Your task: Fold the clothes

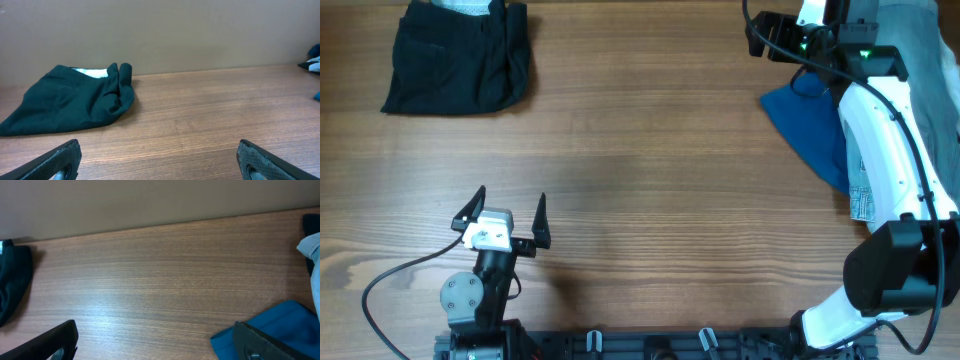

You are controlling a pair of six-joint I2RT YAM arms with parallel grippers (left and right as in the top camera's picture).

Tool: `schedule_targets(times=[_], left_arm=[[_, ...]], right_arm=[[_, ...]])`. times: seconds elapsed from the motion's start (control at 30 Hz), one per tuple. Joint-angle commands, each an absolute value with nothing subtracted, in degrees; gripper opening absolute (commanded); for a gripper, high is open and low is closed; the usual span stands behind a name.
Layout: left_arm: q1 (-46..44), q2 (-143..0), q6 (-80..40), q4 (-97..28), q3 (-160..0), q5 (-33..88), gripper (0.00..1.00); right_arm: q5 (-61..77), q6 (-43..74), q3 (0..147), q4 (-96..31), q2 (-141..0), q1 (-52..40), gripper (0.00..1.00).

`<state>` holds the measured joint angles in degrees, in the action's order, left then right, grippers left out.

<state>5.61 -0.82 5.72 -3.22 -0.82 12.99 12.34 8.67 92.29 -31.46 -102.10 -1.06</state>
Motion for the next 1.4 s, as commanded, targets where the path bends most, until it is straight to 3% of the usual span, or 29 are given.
schedule_targets(times=[0.0,0.3,0.53,0.77,0.97,1.1,1.37], left_arm=[[5.4,-0.4,5.6,-3.2,-0.3,13.5,1.0],[5.4,-0.4,5.6,-3.2,-0.3,13.5,1.0],[5.4,-0.4,5.6,-3.2,-0.3,13.5,1.0],[5.4,-0.4,5.6,-3.2,-0.3,13.5,1.0],[5.4,-0.4,5.6,-3.2,-0.3,13.5,1.0],[5.4,-0.4,5.6,-3.2,-0.3,13.5,1.0],[5.4,-0.4,5.6,-3.2,-0.3,13.5,1.0]], right_arm=[[11.8,7.6,92.5,-31.3,-102.7,-1.1,1.0],[11.8,7.5,92.5,-31.6,-102.2,-1.1,1.0],[7.6,5.8,89.4,-33.5,-89.6,-1.1,1.0],[5.8,-2.2,59.8,-14.5,-62.3,-1.1,1.0],[5.8,0.2,31.7,-6.1,-36.9,-1.1,1.0],[5.8,0.7,18.7,-5.9,-21.8,-1.1,1.0],[3.6,6.6,6.9,-0.7,-5.9,-1.1,0.99]])
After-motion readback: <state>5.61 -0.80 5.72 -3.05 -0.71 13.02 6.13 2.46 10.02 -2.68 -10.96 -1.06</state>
